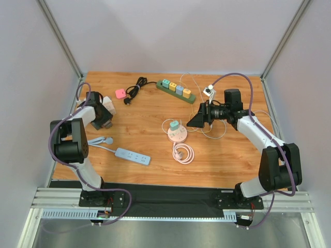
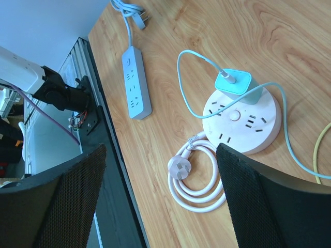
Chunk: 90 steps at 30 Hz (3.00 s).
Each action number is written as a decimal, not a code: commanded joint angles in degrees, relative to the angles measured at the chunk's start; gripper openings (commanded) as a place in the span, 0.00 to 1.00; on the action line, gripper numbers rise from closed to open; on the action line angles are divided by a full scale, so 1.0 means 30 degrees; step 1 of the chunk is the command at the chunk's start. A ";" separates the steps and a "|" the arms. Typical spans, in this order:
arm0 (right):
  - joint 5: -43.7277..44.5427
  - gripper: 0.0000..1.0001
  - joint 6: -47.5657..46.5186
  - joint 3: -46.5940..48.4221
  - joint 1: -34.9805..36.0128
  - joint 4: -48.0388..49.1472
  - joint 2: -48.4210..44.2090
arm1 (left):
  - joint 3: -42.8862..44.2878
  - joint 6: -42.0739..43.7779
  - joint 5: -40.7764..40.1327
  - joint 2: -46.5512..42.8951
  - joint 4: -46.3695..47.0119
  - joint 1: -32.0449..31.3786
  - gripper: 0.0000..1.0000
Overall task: Pull the plug off the socket
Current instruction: Place the plug at the corner of the board, then remove the plug from the socket.
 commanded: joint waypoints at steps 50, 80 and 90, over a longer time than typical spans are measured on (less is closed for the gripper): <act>1.1173 0.92 -1.7132 1.0865 0.6784 -1.0144 0.7147 | -0.5518 0.8411 1.2831 -1.5373 -0.0446 0.0308 1.00; 0.9850 0.68 -2.7215 1.1597 0.7164 -1.0700 1.0134 | -0.5635 0.8177 1.3681 -1.4992 -0.0182 0.0308 1.00; 1.1023 0.54 -2.8300 1.1333 0.7428 -0.9968 1.0573 | -0.5664 0.8089 1.4003 -1.4758 -0.0094 0.0308 1.00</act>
